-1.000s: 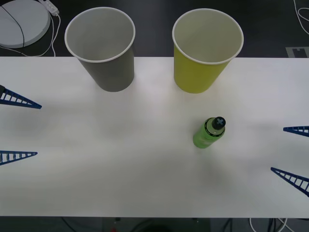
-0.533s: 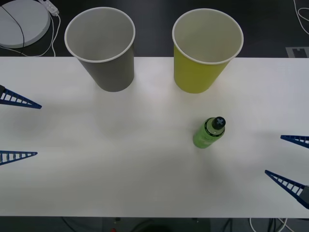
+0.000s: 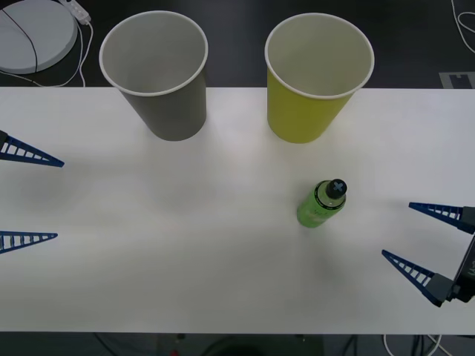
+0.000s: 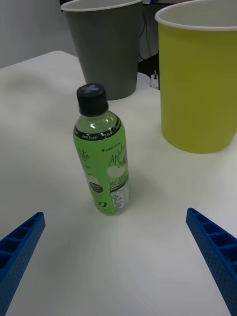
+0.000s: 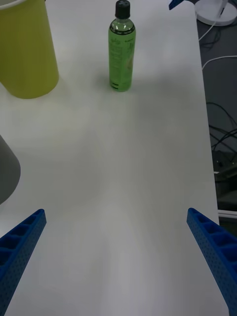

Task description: Put the can into the green bin and the plastic bottle into the gray bin

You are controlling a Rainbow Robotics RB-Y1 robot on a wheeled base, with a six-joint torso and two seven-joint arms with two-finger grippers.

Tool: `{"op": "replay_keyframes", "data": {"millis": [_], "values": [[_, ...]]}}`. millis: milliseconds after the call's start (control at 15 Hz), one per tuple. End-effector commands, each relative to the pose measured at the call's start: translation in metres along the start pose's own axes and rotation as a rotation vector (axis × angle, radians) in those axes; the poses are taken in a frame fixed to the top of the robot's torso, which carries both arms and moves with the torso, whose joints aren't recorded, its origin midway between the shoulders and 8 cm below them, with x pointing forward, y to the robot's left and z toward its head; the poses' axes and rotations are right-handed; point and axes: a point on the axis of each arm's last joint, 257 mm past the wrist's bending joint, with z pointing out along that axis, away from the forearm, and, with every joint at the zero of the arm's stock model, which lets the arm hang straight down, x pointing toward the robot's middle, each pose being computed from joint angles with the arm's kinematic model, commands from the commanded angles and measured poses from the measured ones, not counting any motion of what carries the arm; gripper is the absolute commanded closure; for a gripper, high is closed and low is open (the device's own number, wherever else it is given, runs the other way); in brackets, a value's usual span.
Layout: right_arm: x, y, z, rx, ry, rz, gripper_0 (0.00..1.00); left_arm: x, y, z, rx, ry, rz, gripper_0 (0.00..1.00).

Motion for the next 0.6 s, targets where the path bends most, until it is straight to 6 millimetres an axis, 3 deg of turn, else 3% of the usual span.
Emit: {"op": "replay_keyframes", "data": {"millis": [67,600], "values": [[0.006,-0.002,0.011,-0.001,-0.002,-0.013,0.0,0.0,0.0,0.0,0.0,0.0,0.0,0.0],[0.003,0.001,0.04,0.0,-0.03,-0.016,0.0,0.0,0.0,0.0,0.0,0.0,0.0,0.0]]}}
